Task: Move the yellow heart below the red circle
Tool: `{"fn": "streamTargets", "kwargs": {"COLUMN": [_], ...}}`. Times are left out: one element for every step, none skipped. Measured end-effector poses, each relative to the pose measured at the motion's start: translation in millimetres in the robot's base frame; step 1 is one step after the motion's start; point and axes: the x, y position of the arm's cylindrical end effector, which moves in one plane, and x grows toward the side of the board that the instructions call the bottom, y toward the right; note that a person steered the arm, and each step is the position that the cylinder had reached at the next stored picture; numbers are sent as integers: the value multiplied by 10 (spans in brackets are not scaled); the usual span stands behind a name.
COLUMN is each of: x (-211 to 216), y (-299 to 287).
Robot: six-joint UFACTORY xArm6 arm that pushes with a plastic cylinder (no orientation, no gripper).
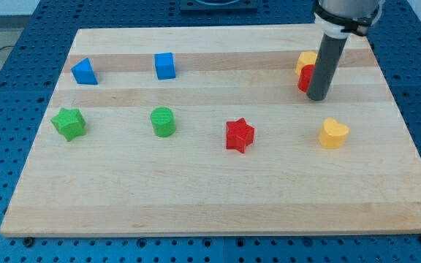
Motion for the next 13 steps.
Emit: {"fn": "streamTargets", "kwargs": {"x": [-68,190,322,565,974,1255,1259,1011,618,494,521,487,391], "y": [-15,214,888,1419,1372,943,321,-77,-108,-108,-108,-108,-135]}}
